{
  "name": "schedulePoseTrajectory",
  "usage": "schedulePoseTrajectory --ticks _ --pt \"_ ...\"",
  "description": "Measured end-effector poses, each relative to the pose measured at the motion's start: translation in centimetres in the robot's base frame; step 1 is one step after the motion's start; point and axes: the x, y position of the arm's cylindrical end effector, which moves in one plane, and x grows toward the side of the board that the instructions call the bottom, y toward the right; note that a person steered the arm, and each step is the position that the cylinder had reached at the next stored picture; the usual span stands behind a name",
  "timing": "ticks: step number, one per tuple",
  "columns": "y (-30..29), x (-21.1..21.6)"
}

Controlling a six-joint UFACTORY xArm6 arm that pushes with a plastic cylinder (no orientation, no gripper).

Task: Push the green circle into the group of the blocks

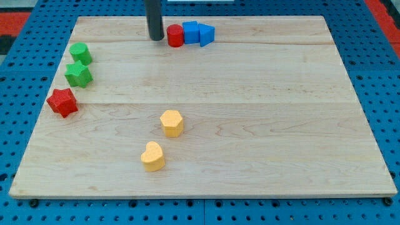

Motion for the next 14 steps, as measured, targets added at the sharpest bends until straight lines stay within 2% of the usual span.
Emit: schedulePoseTrajectory --ticks 2,3,8,9,10,12,13,14 --pt "-3.2 5.3" --pt "-8.5 5.5" --pt "-14.9 8.4" --pt "-16.8 8.1" --pt "-17.3 5.0" --pt "-14.7 0.7" --pt "-17.1 -0.1" --pt "-14.5 -2.8"
